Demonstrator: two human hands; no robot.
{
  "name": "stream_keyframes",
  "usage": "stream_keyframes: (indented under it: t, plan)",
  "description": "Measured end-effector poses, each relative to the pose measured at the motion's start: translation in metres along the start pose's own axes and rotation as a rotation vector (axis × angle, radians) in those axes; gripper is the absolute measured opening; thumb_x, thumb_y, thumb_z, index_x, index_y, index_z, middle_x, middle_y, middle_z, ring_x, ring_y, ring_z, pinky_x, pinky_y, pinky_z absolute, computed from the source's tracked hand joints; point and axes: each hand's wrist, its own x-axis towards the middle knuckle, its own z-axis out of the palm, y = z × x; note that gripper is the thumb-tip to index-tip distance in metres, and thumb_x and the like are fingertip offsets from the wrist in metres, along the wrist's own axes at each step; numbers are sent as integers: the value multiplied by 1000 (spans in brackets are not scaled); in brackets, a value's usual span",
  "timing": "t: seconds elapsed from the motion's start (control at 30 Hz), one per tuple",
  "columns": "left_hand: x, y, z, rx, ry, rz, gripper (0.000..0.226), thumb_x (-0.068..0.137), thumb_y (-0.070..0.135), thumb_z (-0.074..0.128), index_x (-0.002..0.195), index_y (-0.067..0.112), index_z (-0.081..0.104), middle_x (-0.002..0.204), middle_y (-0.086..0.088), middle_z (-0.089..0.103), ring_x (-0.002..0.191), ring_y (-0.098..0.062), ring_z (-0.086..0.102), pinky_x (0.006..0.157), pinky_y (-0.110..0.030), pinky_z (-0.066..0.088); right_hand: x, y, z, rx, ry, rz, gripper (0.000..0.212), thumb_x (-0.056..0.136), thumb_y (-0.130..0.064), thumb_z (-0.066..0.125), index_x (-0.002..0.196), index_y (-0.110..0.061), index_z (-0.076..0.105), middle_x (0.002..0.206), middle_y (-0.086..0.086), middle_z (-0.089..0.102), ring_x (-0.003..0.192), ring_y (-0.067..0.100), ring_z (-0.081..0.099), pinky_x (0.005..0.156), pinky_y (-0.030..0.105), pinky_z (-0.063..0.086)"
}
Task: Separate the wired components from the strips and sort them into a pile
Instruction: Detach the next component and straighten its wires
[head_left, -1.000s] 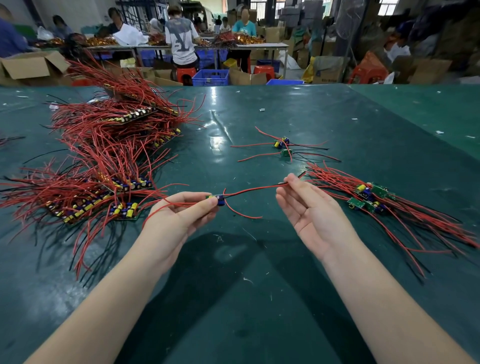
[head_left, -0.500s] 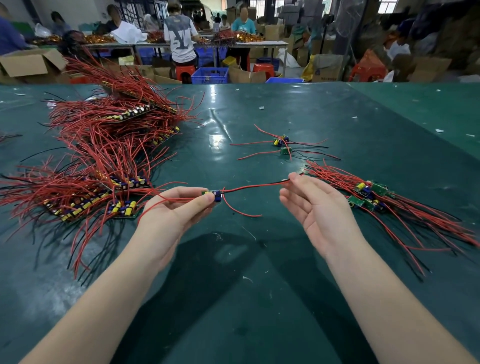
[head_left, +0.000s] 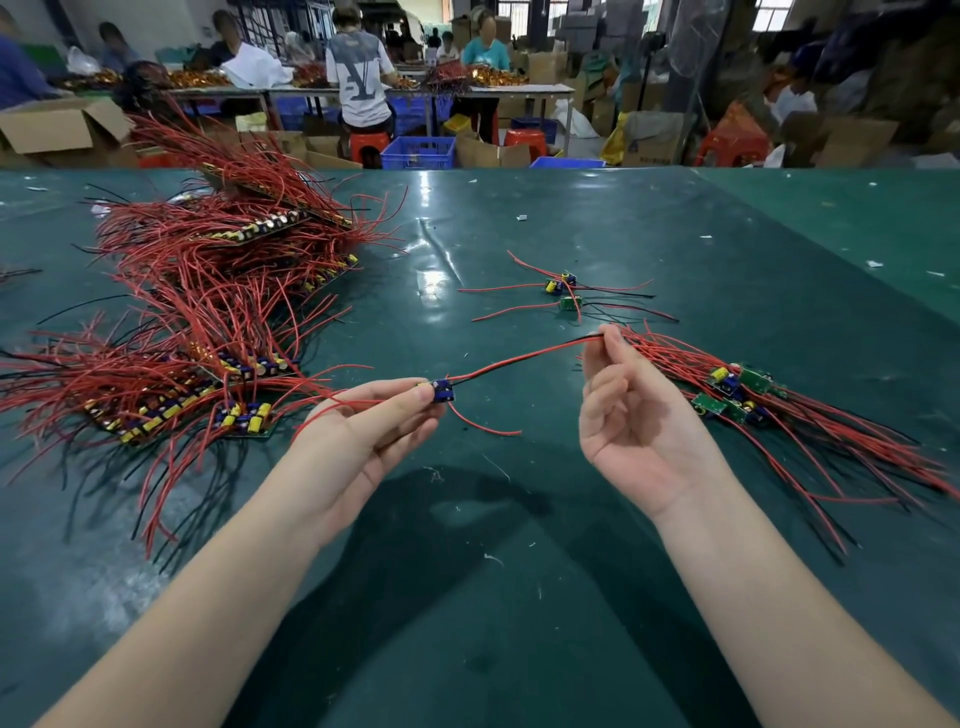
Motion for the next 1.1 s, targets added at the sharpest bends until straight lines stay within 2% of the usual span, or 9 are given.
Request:
stream_keyframes:
  t: [0.17, 0.27, 0.33, 0.43, 0.57, 0.67, 0.8, 0.97, 1.1]
  plan:
    - [0, 2, -5, 19, 25, 23, 10, 61, 11, 74, 70, 11, 77, 82, -11, 75, 76, -17, 73, 65, -19, 56, 4, 0, -3, -265, 130, -127, 5, 62, -11, 79, 66, -12, 77, 77, 2, 73, 53, 3, 64, 48, 14, 51]
    - [0, 3, -6, 34, 33, 38, 12, 60, 12, 75, 71, 10, 76, 82, -11, 75, 76, -17, 73, 65, -20, 56, 5, -1, -7, -445, 195, -218, 4, 78, -10, 75, 75, -12, 75, 78, 3, 74, 59, 8, 68, 53, 16, 53]
    - [0, 3, -5, 40, 31, 38, 15, 59, 13, 76, 74, 9, 75, 83, -12, 74, 76, -18, 73, 65, -20, 56, 4, -3, -7, -471, 214, -215, 3, 80, -11, 74, 82, -11, 72, 78, 2, 74, 57, 7, 67, 52, 16, 52]
    - [0, 3, -5, 44, 34, 22, 14, 60, 12, 75, 73, 9, 76, 83, -12, 74, 75, -17, 73, 64, -19, 56, 2, -6, -4, -365, 190, -65, 19, 66, -16, 78, 82, -11, 69, 73, -1, 71, 44, 2, 56, 43, 12, 47]
    - [-1, 3, -4, 49, 7, 16, 14, 58, 14, 76, 72, 10, 77, 83, -11, 75, 77, -17, 73, 65, -19, 56, 0, -6, -1, -166, 72, 69, 7, 63, -15, 77, 64, -13, 70, 75, -2, 68, 39, 0, 46, 39, 10, 41]
    - [-2, 5, -5, 51, 15, 28, 13, 58, 15, 76, 71, 13, 78, 81, -9, 75, 76, -16, 73, 65, -19, 55, 1, -3, -2, -281, 50, -7, 11, 62, -20, 78, 71, -15, 74, 82, -1, 71, 47, 2, 56, 43, 14, 48]
    - [-5, 1, 1, 95, 14, 32, 17, 55, 20, 77, 71, 15, 77, 77, -6, 73, 70, -11, 70, 64, -18, 55, 2, 16, -4, -556, -54, -18, 36, 60, -29, 78, 93, -15, 73, 92, 5, 73, 66, 15, 69, 58, 23, 56]
    - [-11, -5, 10, 139, -30, 50, 28, 49, 23, 80, 75, 12, 75, 76, -7, 72, 67, -12, 67, 66, -18, 55, 5, 34, -8, -658, -24, -73, 8, 79, -10, 71, 83, -3, 73, 79, 11, 72, 65, 18, 69, 62, 24, 57]
    - [-12, -6, 10, 170, -31, 65, 33, 46, 26, 82, 75, 13, 75, 80, -9, 73, 71, -14, 68, 71, -20, 56, 4, 33, -9, -654, -11, -23, 22, 70, -15, 74, 84, 1, 71, 77, 14, 72, 64, 18, 69, 60, 23, 56]
